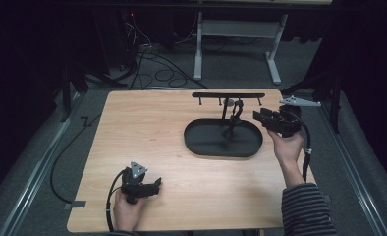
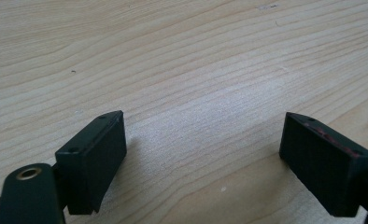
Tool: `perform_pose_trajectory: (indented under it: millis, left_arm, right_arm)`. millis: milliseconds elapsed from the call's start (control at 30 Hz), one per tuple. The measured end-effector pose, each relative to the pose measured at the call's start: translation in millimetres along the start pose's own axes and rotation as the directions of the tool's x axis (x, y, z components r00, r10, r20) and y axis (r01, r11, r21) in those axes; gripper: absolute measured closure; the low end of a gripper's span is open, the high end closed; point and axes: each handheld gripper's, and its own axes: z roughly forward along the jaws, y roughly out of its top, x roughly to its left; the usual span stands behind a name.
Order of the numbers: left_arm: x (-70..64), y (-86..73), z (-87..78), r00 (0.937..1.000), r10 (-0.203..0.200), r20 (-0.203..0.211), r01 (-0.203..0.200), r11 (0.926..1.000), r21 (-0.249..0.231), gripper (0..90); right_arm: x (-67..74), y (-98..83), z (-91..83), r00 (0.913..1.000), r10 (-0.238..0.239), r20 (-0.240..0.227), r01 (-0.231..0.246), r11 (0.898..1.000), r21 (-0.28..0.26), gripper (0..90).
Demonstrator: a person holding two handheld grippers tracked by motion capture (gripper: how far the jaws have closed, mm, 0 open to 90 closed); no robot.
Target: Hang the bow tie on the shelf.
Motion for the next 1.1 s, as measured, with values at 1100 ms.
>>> perform_pose_trajectory:
  millis: [1100]
  left_arm:
    - [0.0,0.0,0.0,1.0,0.0,0.0,0.0,1.0,0.0,15.2]
  right_arm:
    - [-7.8,-37.8,-31.9,0.999,0.041,-0.019,-0.041,0.999,-0.023,60.7]
